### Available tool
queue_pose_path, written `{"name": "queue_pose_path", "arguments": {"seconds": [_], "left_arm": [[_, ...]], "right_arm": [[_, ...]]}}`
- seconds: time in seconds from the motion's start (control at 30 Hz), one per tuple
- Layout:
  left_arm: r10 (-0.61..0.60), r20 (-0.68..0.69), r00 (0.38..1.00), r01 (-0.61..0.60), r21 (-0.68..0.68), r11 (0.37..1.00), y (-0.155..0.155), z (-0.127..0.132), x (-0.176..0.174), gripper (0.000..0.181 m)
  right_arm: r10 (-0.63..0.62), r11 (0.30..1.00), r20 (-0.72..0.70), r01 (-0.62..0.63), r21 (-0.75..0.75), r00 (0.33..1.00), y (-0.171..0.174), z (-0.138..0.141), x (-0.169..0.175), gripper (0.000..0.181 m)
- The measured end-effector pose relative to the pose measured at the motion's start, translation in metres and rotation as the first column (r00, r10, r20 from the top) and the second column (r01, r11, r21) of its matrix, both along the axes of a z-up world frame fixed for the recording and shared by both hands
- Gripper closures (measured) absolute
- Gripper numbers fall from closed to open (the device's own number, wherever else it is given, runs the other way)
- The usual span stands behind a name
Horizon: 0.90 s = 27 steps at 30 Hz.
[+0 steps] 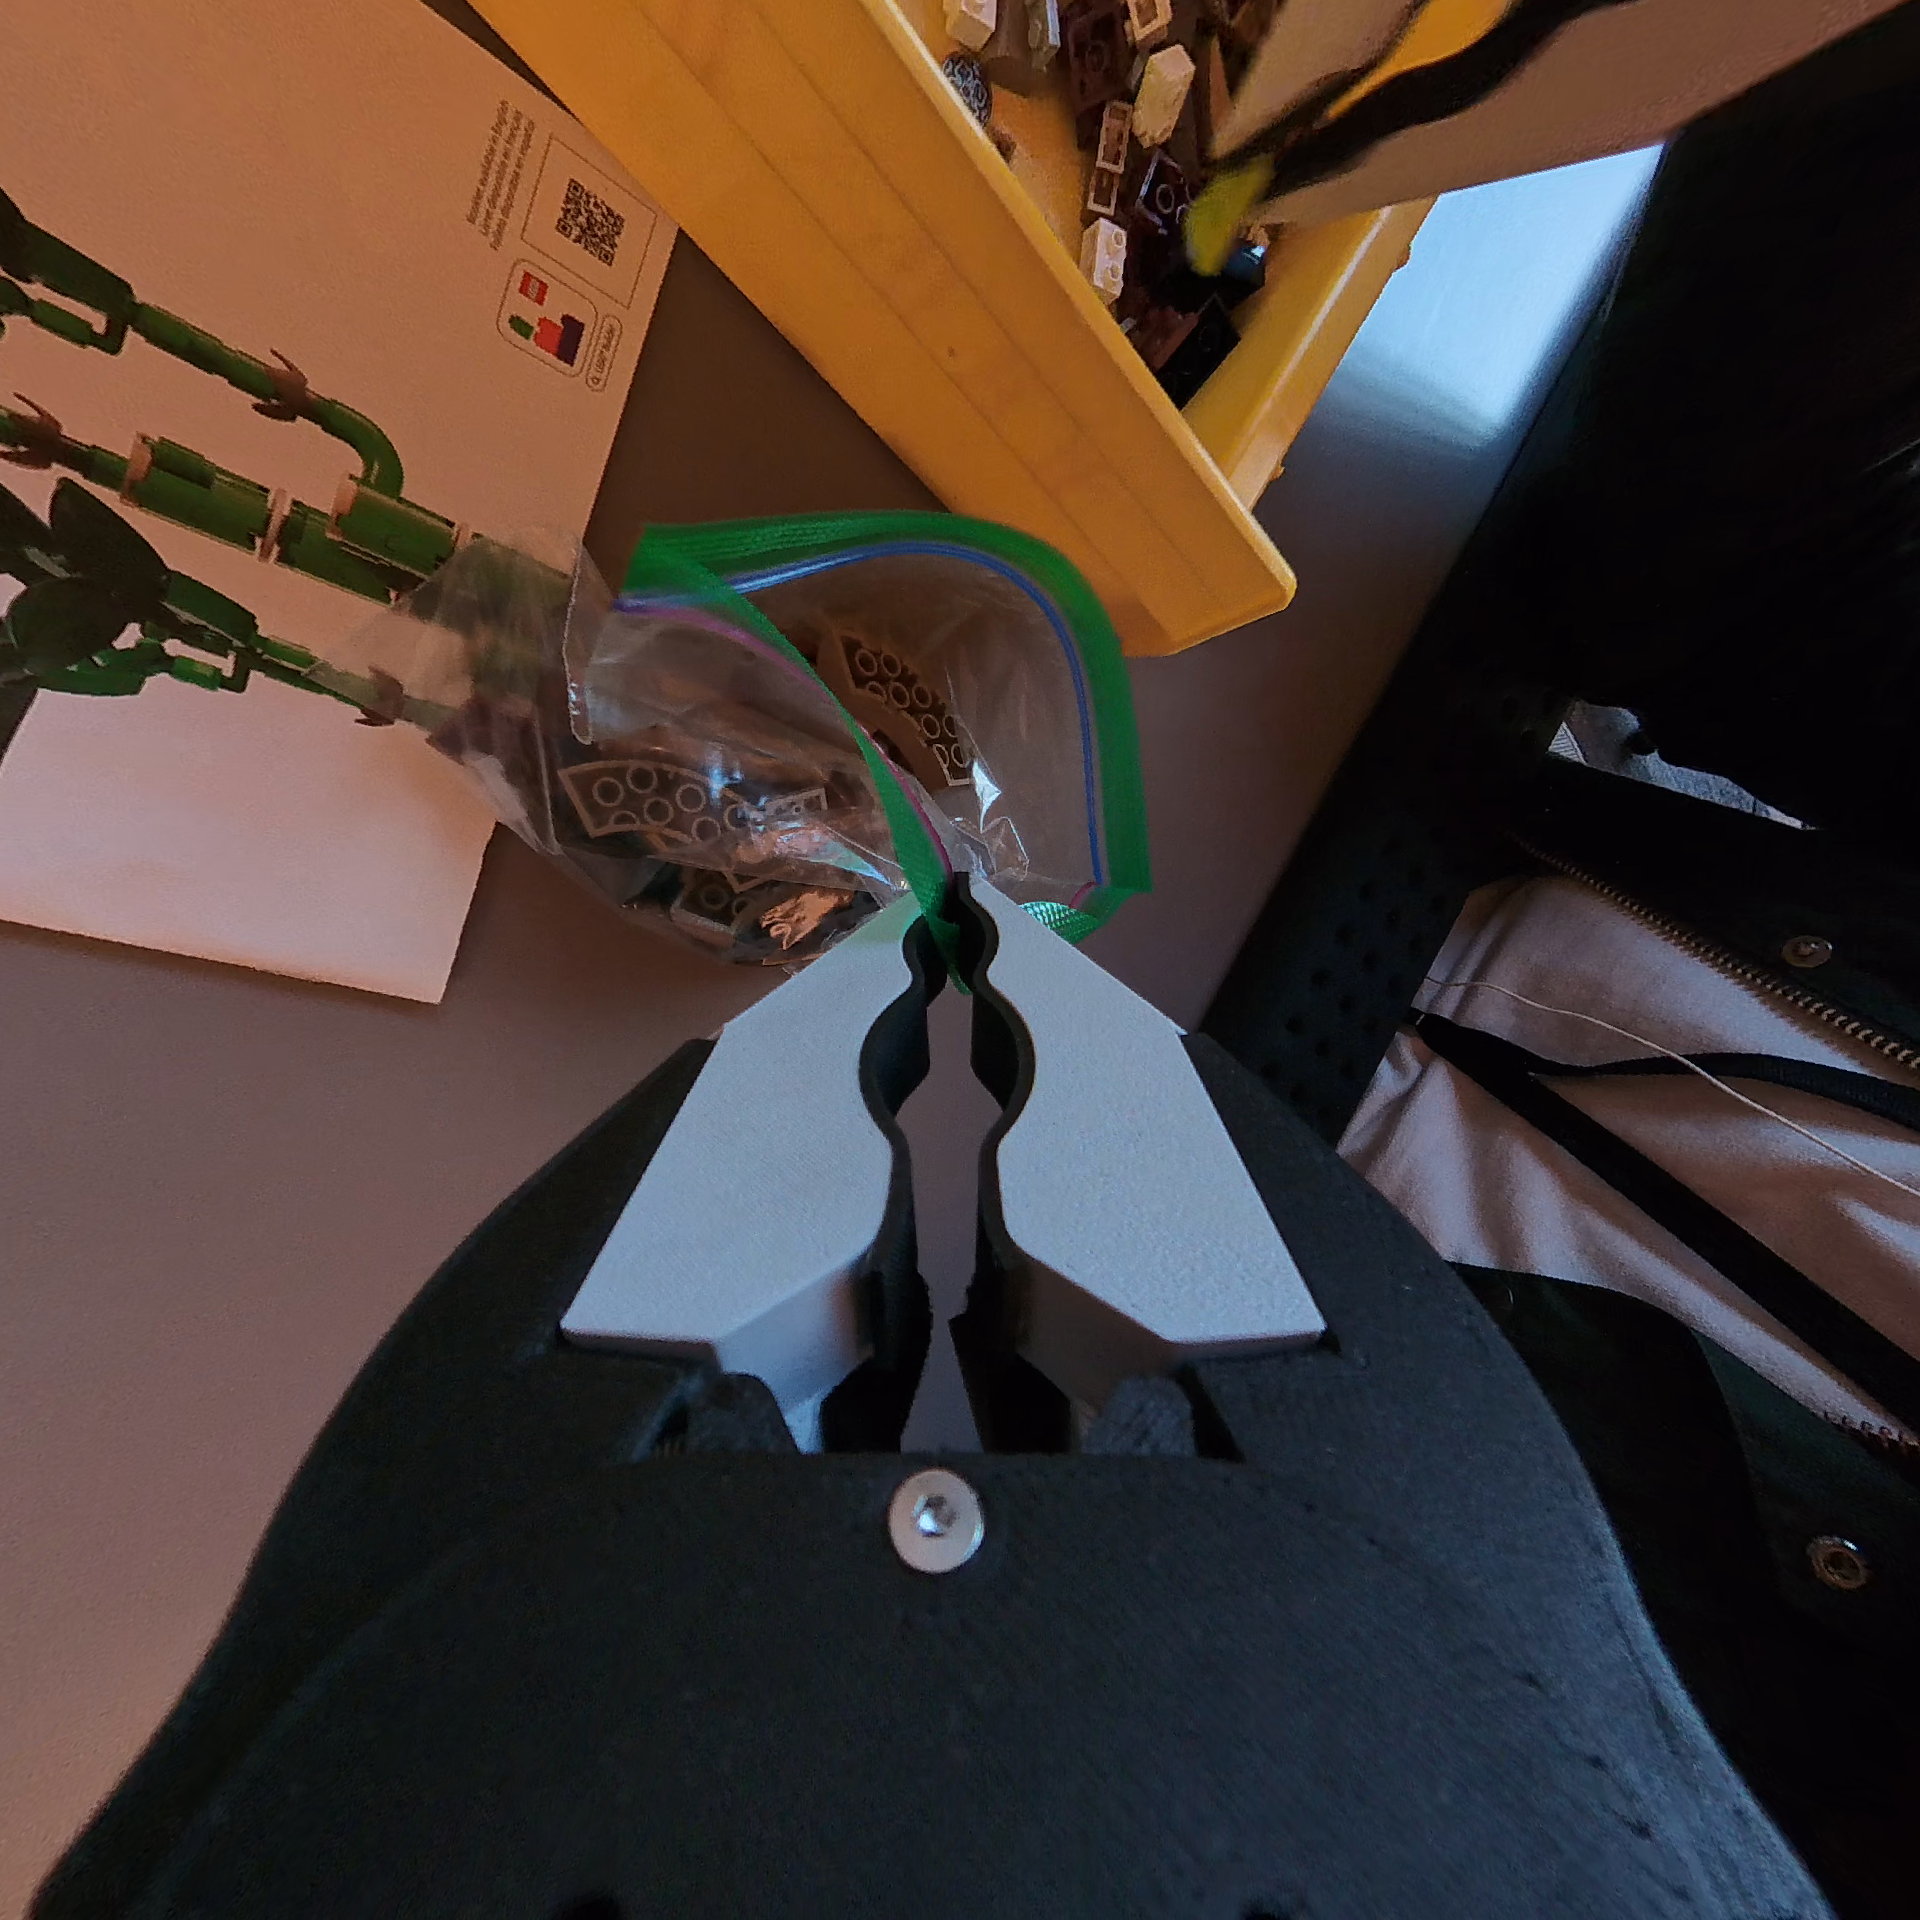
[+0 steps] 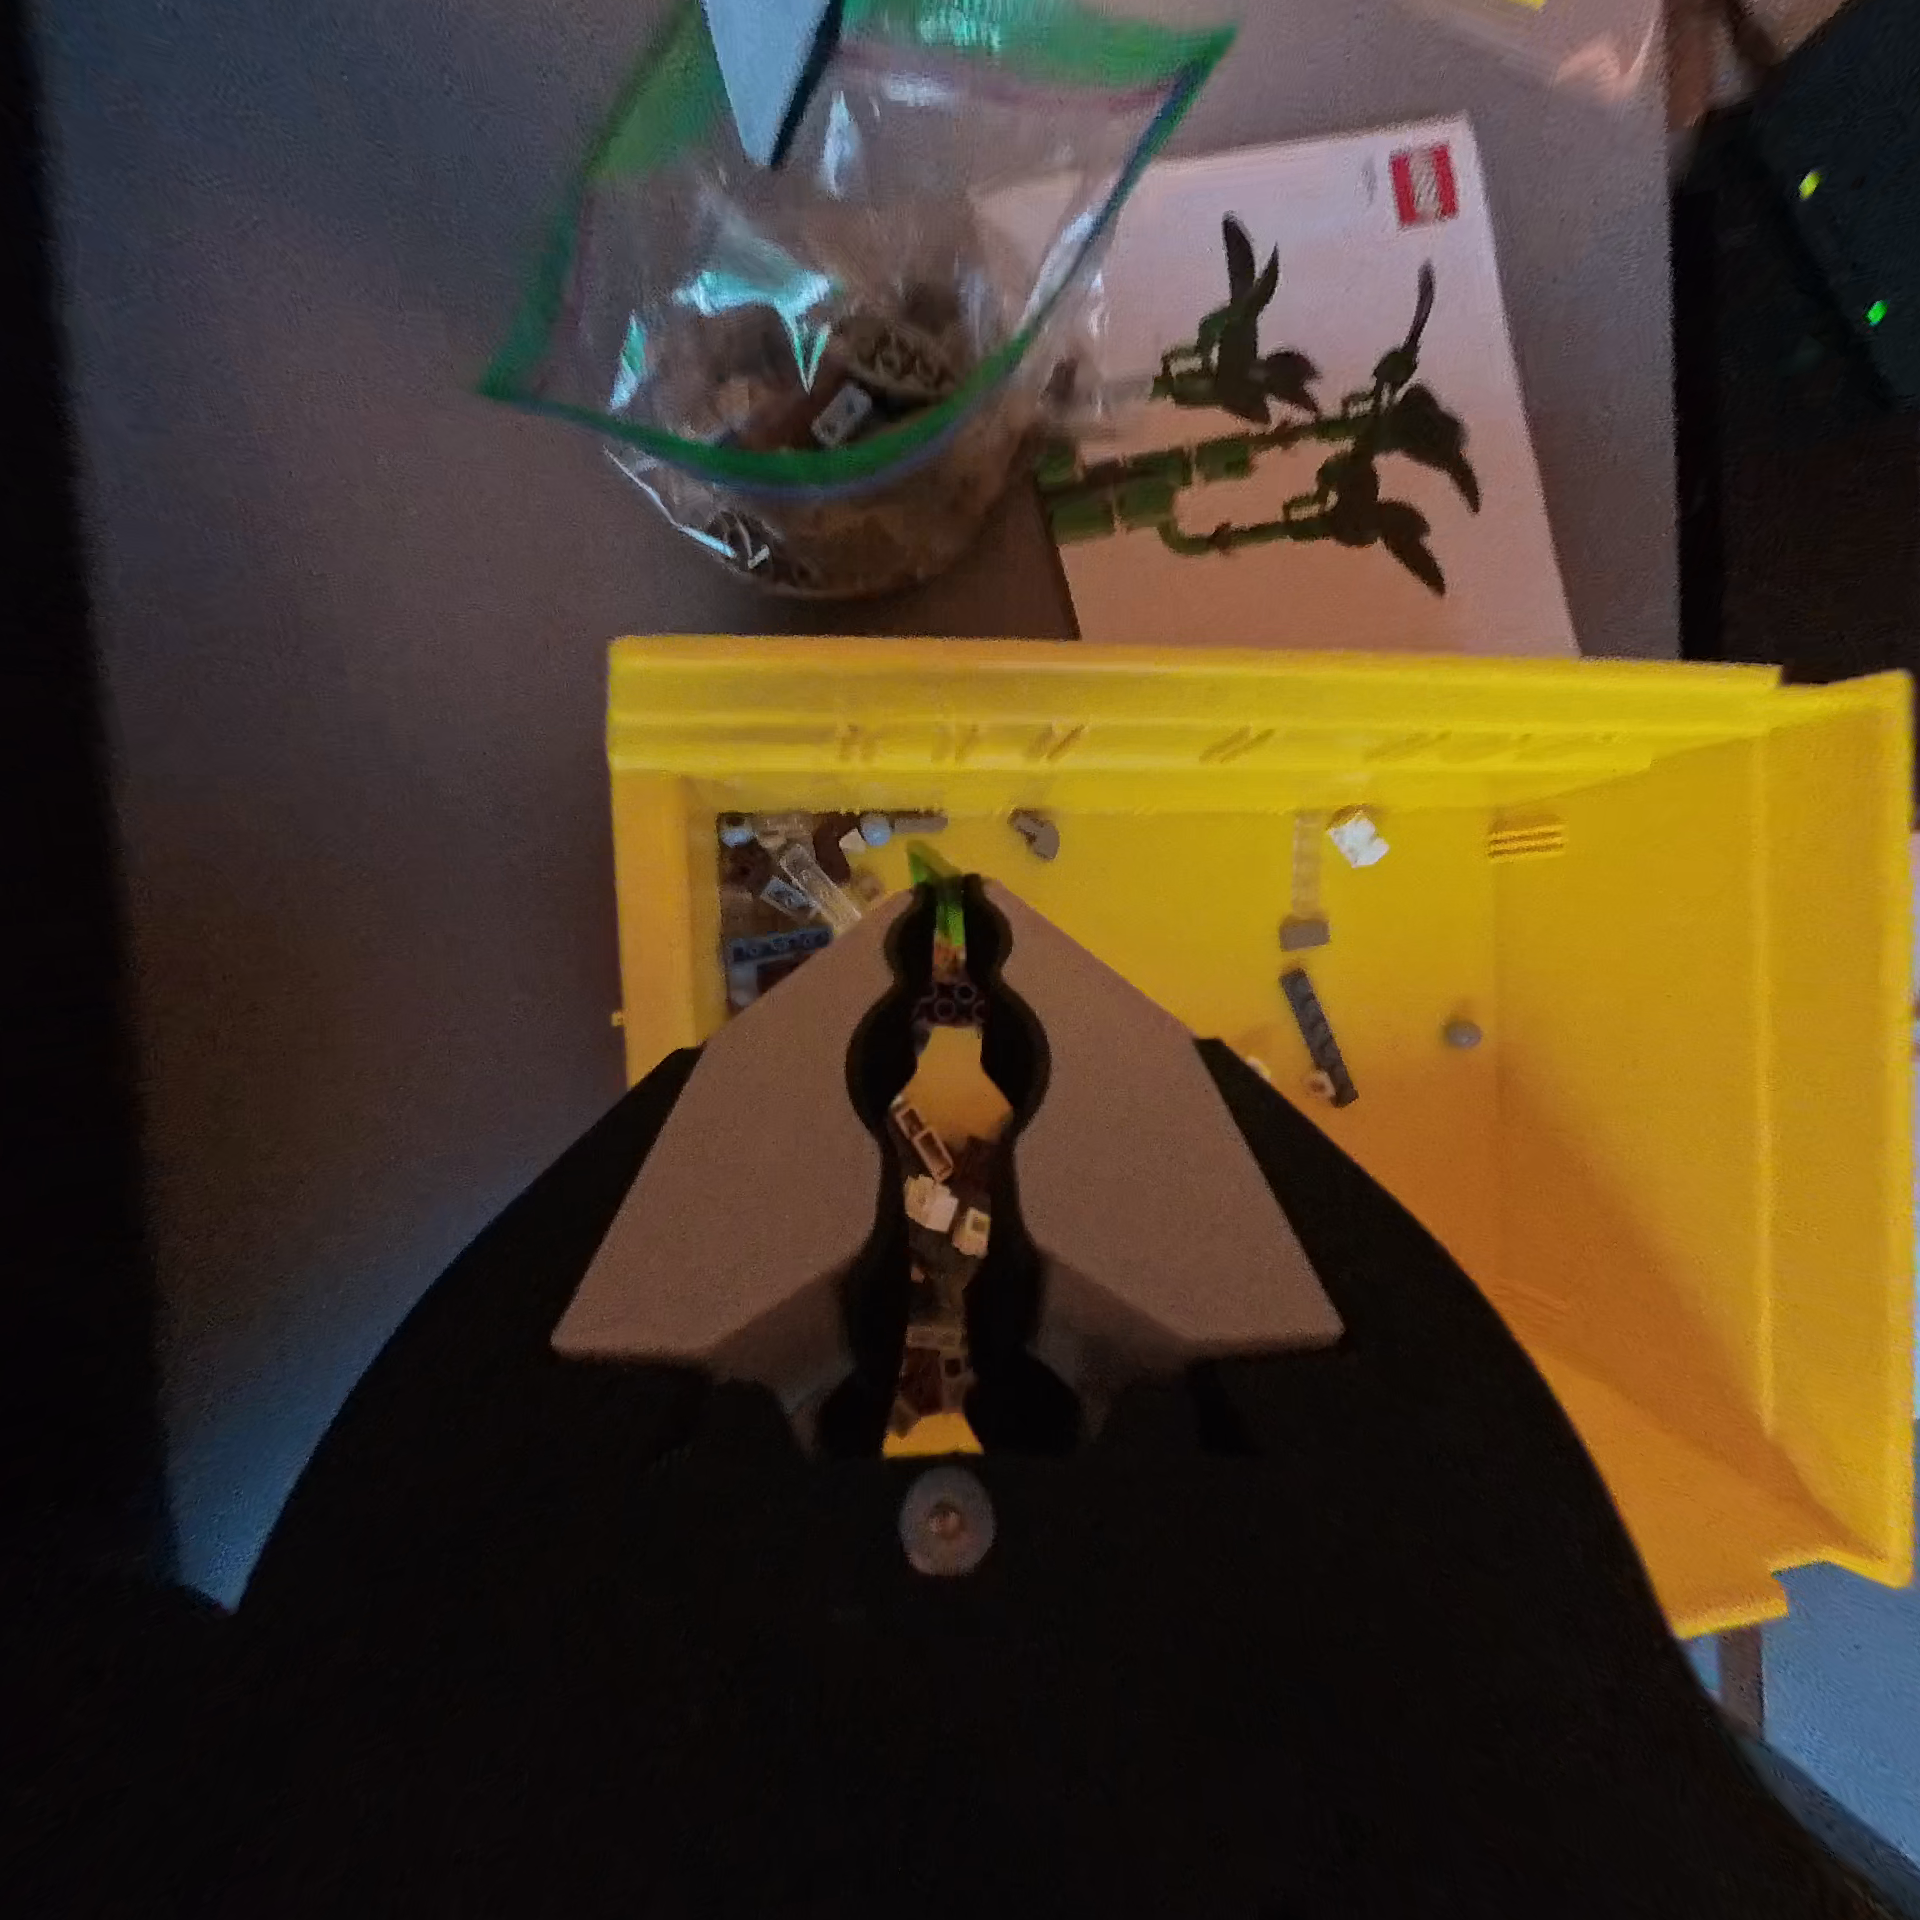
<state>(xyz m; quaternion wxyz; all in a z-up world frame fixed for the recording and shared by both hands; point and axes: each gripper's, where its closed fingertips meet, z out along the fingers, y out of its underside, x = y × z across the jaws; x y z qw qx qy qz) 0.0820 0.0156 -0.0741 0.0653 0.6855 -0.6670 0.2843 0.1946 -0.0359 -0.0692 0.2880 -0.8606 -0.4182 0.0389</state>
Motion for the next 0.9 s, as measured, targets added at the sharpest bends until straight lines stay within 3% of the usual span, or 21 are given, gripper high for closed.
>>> {"name": "queue_pose_path", "arguments": {"seconds": [0.2,0.3,0.43,0.57,0.63,0.7,0.9], "left_arm": [[-0.004,0.001,1.000,0.004,0.002,1.000,-0.002,0.000,0.001,0.181],[-0.006,-0.001,1.000,0.006,0.002,1.000,-0.002,-0.001,0.001,0.181],[-0.002,0.002,1.000,0.002,0.002,1.000,-0.001,0.000,0.000,0.181],[0.001,0.005,1.000,-0.001,0.002,1.000,0.000,0.001,0.000,0.181],[0.002,0.004,1.000,-0.002,0.001,1.000,0.000,0.001,0.000,0.181],[0.000,-0.001,1.000,0.000,0.001,1.000,0.000,0.000,0.000,0.181],[-0.005,-0.009,1.000,0.005,-0.001,1.000,-0.001,-0.002,0.000,0.181]], "right_arm": [[0.143,0.978,-0.303,-0.087,0.192,0.942,0.018,0.048,-0.058,0.176],[0.113,0.979,-0.300,-0.054,0.199,0.947,0.041,0.038,-0.082,0.176],[0.053,0.987,-0.212,-0.019,0.159,0.976,0.053,0.015,-0.083,0.163],[-0.024,0.978,-0.251,0.074,0.193,0.968,0.046,0.042,-0.046,0.165],[-0.130,0.987,-0.193,0.145,0.068,0.973,0.034,0.022,-0.011,0.152],[-0.168,0.981,-0.085,0.158,-0.110,0.982,0.012,-0.017,0.013,0.136],[-0.143,0.952,0.090,0.162,-0.260,0.986,0.006,-0.080,0.029,0.122]]}}
